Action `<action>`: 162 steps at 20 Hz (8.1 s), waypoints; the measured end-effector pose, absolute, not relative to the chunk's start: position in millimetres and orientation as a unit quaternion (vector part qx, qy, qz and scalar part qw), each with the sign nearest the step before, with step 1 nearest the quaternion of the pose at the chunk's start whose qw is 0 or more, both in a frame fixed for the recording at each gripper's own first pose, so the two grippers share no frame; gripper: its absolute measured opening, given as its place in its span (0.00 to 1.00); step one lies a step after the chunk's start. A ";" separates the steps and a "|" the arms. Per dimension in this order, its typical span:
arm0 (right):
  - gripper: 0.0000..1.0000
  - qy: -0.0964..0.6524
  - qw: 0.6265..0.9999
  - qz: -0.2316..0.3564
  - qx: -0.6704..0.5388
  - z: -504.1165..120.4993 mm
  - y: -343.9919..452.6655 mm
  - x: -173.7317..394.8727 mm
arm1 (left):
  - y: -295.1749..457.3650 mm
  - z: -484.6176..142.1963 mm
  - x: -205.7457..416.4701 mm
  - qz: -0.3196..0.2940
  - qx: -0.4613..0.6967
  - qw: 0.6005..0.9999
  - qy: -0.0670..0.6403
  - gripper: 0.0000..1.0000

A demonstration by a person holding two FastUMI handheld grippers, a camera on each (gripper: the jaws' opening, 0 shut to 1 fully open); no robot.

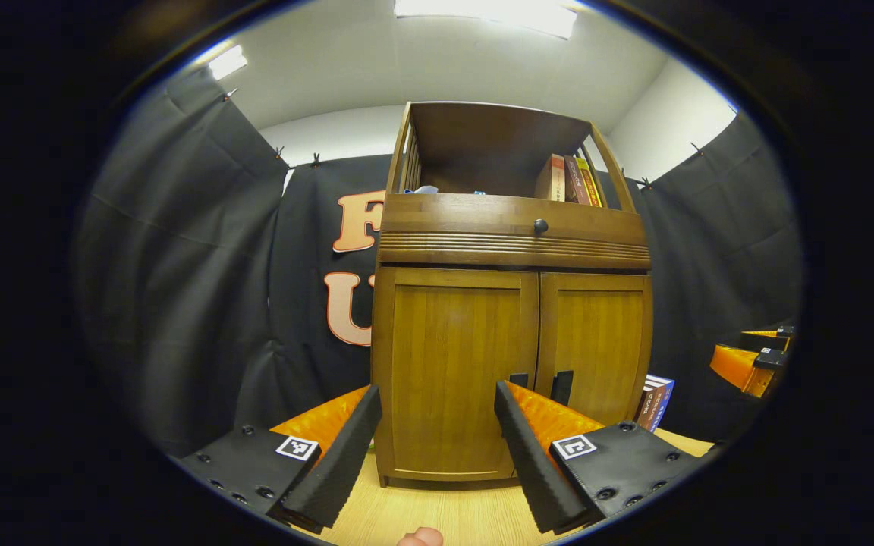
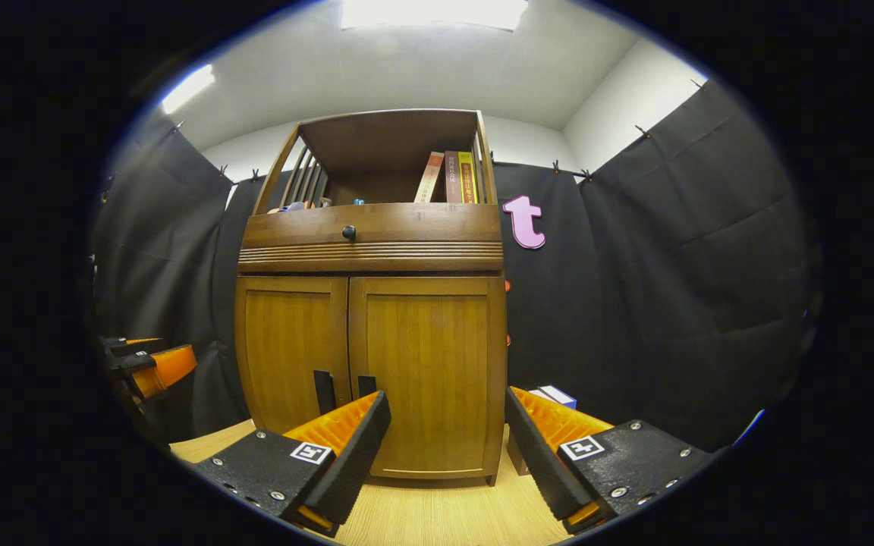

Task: Open the right door of the double-door shoe cabinet with the right hand, and open the left door with the left hand.

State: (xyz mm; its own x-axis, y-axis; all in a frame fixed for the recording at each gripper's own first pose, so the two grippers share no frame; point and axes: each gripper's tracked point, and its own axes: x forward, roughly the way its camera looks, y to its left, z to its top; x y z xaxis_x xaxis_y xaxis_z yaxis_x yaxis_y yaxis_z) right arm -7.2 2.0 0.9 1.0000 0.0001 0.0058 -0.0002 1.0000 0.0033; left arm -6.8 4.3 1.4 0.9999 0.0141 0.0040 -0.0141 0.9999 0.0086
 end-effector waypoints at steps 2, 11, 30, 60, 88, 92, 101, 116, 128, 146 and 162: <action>0.94 -0.003 1.000 -0.001 0.002 0.7 1.3 -7.5 | 5.4 2.7 -7.7 0.008 0.005 1.000 -0.003 0.96; 0.94 -0.003 1.000 0.000 0.002 1.2 2.7 -9.7 | 4.7 4.8 -7.8 0.008 0.008 1.000 -0.008 0.98; 0.94 -0.002 1.000 0.001 0.001 -2.1 5.6 -9.9 | 13.6 7.4 -9.4 0.020 0.005 1.000 -0.010 0.98; 0.94 0.066 0.994 0.085 0.022 -104.9 129.9 228.8 | 71.4 23.6 -50.9 0.092 0.018 0.995 -0.016 0.96; 0.27 0.089 0.988 0.119 0.032 -126.7 141.9 214.0 | 65.3 33.2 -55.2 0.064 0.015 0.998 -0.011 0.95; 0.27 0.088 0.987 0.126 0.035 -124.6 136.2 195.0 | 61.6 32.7 -59.0 0.061 0.011 0.998 -0.010 0.96; 0.27 0.087 0.986 0.137 0.046 -116.4 103.1 131.3 | 45.3 27.2 -58.2 0.050 0.006 0.999 -0.002 0.95; 0.14 0.093 0.988 0.109 0.060 -108.0 18.7 52.8 | -13.2 17.2 -34.7 0.001 0.002 1.000 0.000 0.96; 0.14 0.101 0.991 0.046 0.068 -109.9 -52.5 30.6 | -57.3 7.4 -24.4 -0.037 -0.008 0.999 0.003 0.96; 0.04 0.089 0.993 0.074 0.029 -112.9 -147.4 34.4 | -62.8 -5.1 -19.1 -0.024 -0.008 1.000 0.005 0.96; 0.07 0.073 0.983 0.152 0.067 -113.5 -178.7 40.1 | -37.6 -3.5 -28.7 0.010 -0.013 1.000 0.005 0.94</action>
State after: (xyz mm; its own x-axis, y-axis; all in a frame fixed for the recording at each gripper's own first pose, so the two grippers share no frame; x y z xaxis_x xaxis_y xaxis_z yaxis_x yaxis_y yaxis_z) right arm 40.1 -178.7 -113.5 0.9433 0.3084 -0.1232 -0.2888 0.9449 0.1539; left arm -28.7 -37.6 -3.5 0.9998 0.0194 -0.0094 -0.0197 0.9995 -0.0256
